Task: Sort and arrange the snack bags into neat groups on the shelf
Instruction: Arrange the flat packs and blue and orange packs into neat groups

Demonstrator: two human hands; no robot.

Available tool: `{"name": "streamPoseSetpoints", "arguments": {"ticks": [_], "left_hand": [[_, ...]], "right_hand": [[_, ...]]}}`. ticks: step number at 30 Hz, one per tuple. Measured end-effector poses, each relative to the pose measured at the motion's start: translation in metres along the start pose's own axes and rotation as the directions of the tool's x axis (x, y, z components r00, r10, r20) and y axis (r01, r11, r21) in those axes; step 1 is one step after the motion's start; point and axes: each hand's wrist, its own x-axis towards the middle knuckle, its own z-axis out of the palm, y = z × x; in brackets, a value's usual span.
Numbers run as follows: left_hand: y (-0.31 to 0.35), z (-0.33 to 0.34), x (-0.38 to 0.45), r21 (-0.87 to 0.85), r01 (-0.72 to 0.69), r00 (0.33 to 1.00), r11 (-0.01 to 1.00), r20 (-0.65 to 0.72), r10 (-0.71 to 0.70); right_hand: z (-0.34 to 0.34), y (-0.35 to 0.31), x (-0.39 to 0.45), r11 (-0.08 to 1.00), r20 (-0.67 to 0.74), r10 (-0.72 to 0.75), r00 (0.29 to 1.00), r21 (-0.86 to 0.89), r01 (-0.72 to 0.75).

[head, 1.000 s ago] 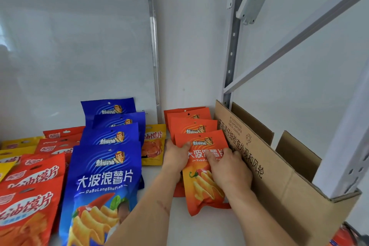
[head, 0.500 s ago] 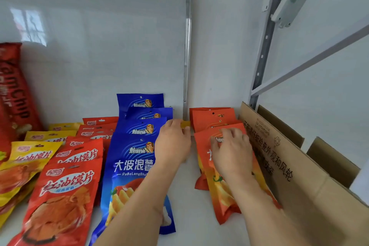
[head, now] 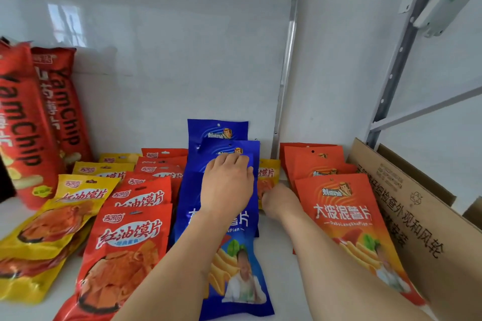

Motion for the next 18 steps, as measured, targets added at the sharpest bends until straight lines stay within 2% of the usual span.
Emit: {"name": "streamPoseSetpoints", "arguments": {"ticks": [3,7,14,16,18], "left_hand": [[-0.011,0.002,0.0,-0.019,0.009,1.0,1.0,-0.014,-0.009],[-0.021,0.006,-0.003,-0.024,-0.032,0.998,0.999,-0.064,0.03],[-0.031,0.015,-0.012,0.019,-0.234,0.963,0.972,-0.134,0.234],[-0.032,0.015,-0.013,0.031,-0.27,0.951,0.962,-0.148,0.272],[-0.032,0.013,-0.013,0.05,-0.293,0.941,0.955,-0.164,0.297]], "right_hand": [[-0.001,-0.007,0.003,0.994,-0.058,0.08,0.995,0.073,-0.076],[0.004,-0.009,0.019,0.99,-0.108,0.115,0.987,0.096,-0.105],[0.009,-0.015,0.026,0.985,-0.258,0.107,0.96,0.157,-0.067],[0.006,-0.018,0.025,0.983,-0.345,0.097,0.934,0.179,-0.037],[-0.002,-0.021,0.02,0.992,-0.446,0.051,0.894,0.123,0.005]]}}
